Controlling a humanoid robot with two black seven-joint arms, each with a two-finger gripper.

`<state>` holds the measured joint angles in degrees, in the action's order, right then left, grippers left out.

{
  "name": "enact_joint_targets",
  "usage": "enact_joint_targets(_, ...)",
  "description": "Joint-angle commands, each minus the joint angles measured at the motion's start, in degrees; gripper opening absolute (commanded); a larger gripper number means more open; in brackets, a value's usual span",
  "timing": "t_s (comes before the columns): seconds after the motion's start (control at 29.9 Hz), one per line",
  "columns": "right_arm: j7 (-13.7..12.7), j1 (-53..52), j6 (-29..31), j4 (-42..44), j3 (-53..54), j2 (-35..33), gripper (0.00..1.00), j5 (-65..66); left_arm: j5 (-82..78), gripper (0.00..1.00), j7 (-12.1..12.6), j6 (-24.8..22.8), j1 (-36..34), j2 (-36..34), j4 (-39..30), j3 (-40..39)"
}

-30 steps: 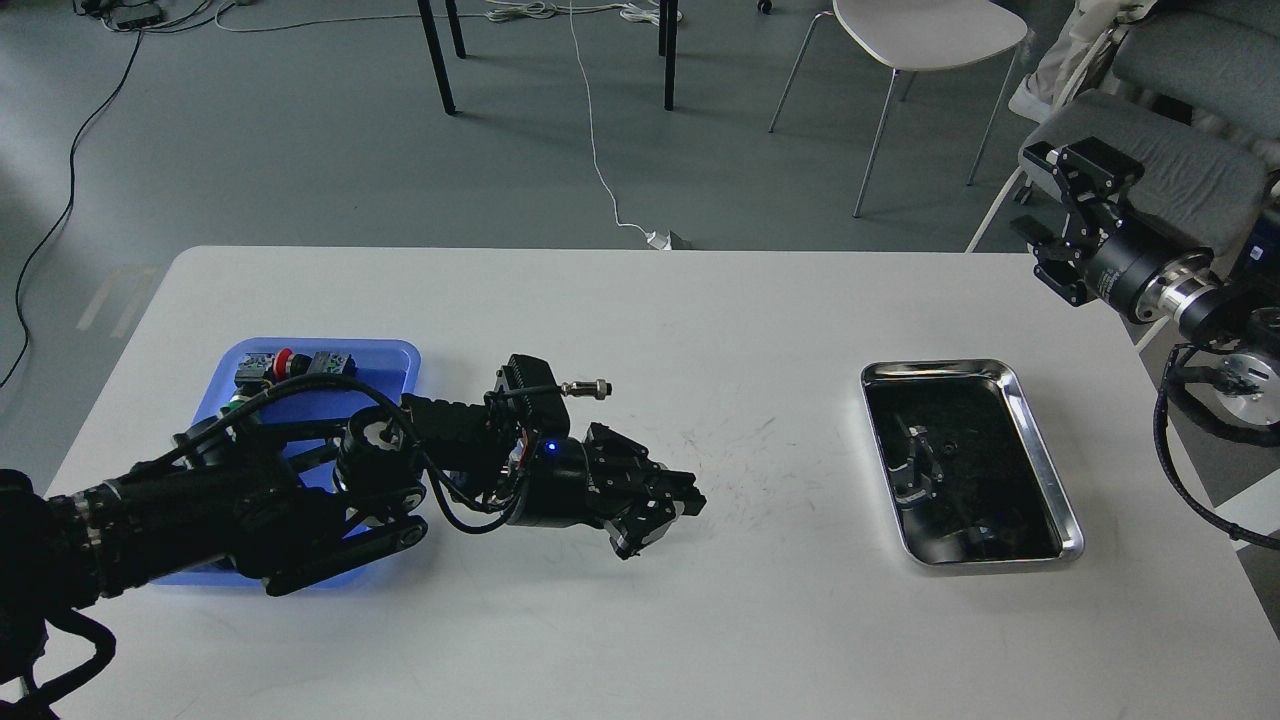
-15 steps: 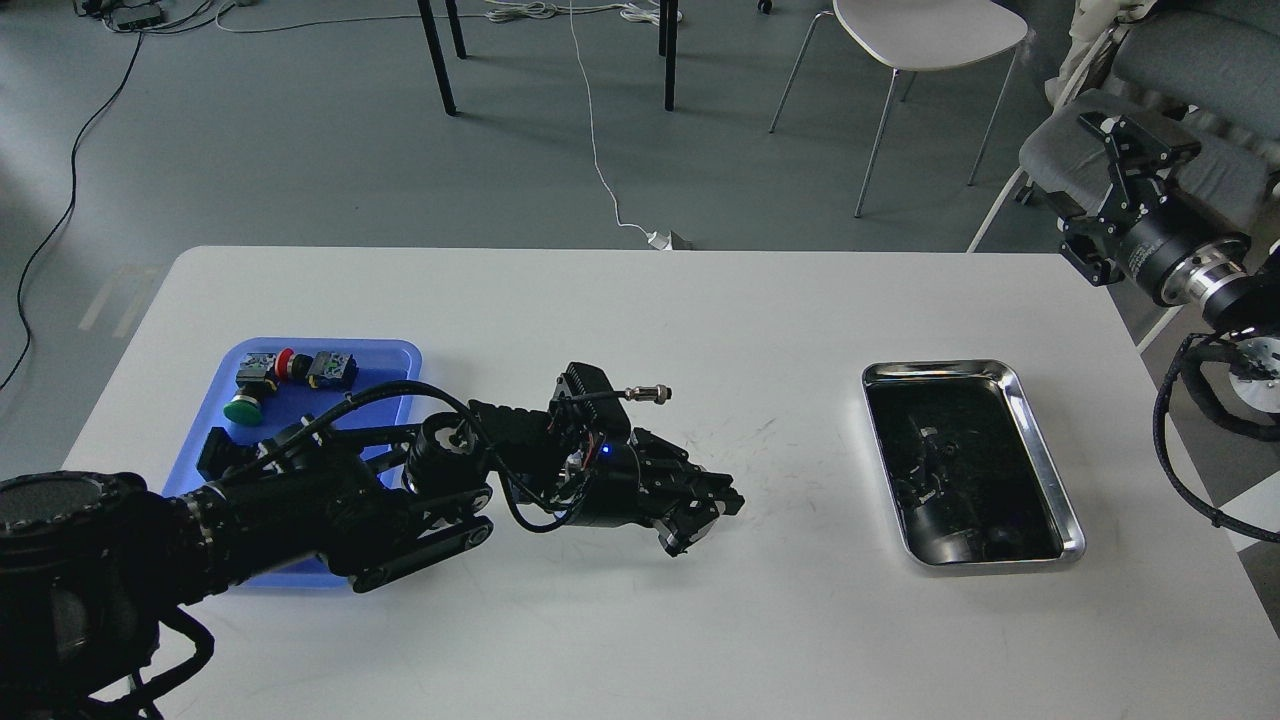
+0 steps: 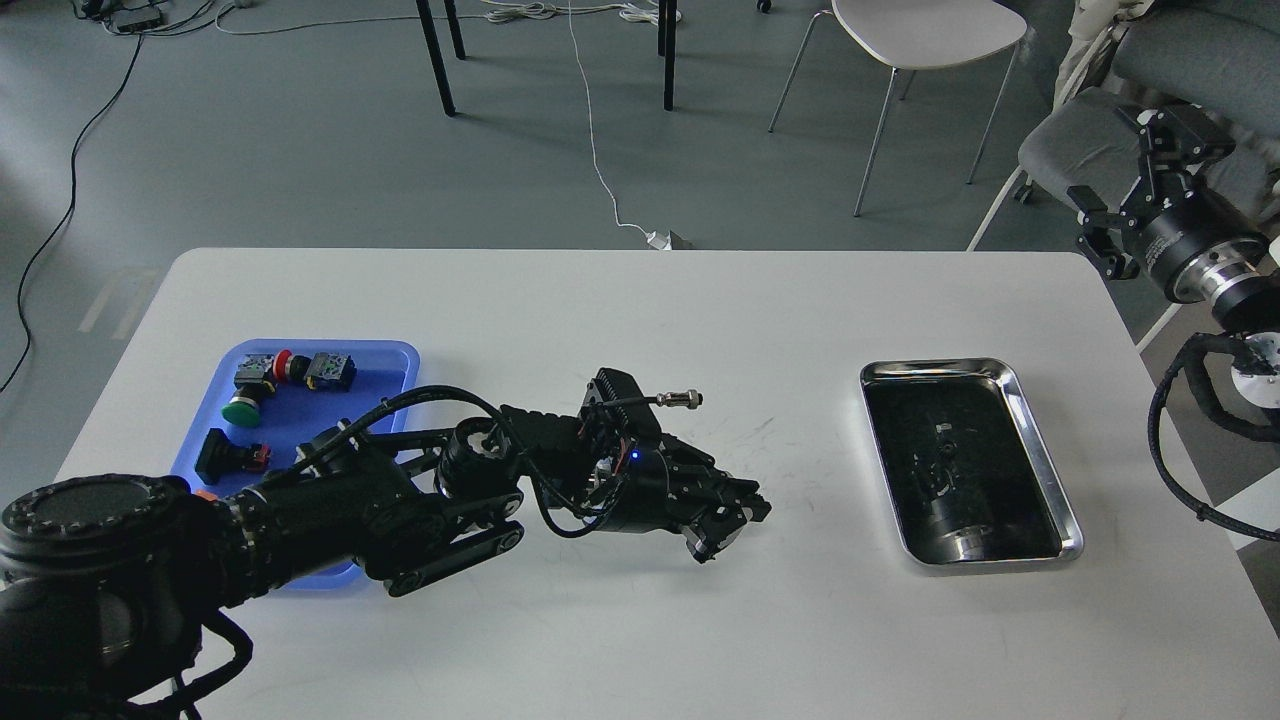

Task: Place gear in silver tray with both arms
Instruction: 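Lift the black gear and carry it toward the table middle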

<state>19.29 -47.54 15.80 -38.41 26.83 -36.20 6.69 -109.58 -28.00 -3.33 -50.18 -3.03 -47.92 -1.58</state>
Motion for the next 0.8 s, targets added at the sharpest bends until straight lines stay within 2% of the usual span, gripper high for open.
enact_joint_targets(0.0, 0.04, 0.08, 0.02, 0.09, 0.06, -0.01, 0.89, -0.01, 0.59, 0.08, 0.0, -0.01, -0.09, 1.97, 2.82, 0.0)
enact_joint_targets(0.77, 0.04, 0.34, 0.11, 0.09, -0.9, 0.08, 0.89, 0.07, 2.88, 0.1, 0.0, -0.45, -1.59, 3.03, 7.4, 0.0)
